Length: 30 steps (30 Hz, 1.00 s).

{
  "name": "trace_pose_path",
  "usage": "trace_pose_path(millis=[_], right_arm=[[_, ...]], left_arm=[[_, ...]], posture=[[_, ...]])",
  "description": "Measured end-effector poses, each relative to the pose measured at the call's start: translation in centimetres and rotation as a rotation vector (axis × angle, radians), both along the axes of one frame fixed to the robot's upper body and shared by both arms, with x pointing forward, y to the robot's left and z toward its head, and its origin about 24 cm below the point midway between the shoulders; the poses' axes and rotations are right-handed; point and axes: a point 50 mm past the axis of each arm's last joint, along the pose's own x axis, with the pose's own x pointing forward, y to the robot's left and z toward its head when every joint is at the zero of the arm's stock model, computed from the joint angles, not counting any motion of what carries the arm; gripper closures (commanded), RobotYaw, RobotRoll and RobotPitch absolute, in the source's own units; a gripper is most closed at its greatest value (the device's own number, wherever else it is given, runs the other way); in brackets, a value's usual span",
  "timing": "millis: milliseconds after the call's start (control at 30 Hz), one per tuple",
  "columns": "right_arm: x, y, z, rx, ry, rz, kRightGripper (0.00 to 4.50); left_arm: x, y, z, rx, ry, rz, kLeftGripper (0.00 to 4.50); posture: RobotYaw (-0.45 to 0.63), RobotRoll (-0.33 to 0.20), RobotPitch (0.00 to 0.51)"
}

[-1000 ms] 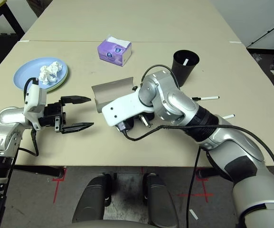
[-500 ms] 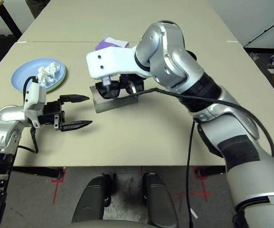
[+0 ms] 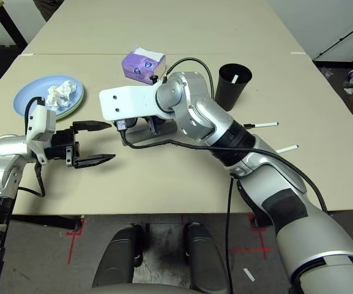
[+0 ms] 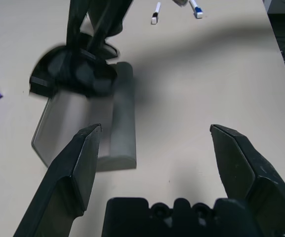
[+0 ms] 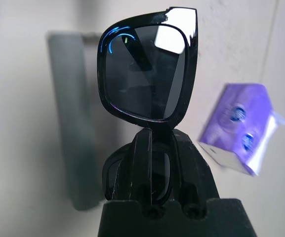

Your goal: Organize and tidy the items on the table.

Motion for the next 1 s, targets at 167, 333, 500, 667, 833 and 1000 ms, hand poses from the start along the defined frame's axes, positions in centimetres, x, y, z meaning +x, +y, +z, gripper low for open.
trace_pose_path(millis=[167,333,500,667,833,1000], right_arm=[[0.5,-0.2,-0.3,-0.033,-0.044,0.011,4.12],[0.8,-0.4,-0.8,-0.056,-0.05,0.012,4.12],[0.9,-0.3,-1.3,-0.06,-0.033,0.005,4.12],[0.9,0.0,-1.4,-0.057,-0.027,0.013,4.12],[0.9,0.0,-1.6,-0.064,-0.013,0.013,4.12],[1.1,0.1,-1.9,-0.067,-0.002,0.013,4.12]], left_arm=[[0.0,0.1,-0.1,0.0,0.004,0.0,0.0],[0.0,0.2,0.0,0.006,0.005,-0.002,0.0],[-0.1,0.5,-0.2,0.013,0.011,0.016,0.0],[-0.2,1.3,0.0,-0.006,0.008,0.094,0.0],[-0.8,1.4,1.0,-0.047,-0.015,0.15,0.0],[-1.7,1.2,1.2,-0.072,-0.006,0.185,0.0]], posture=[[0.01,0.0,0.147],[0.01,0.0,0.151],[0.0,0.0,0.152],[0.01,0.0,0.153],[0.01,0.0,0.153],[0.03,0.0,0.157]])
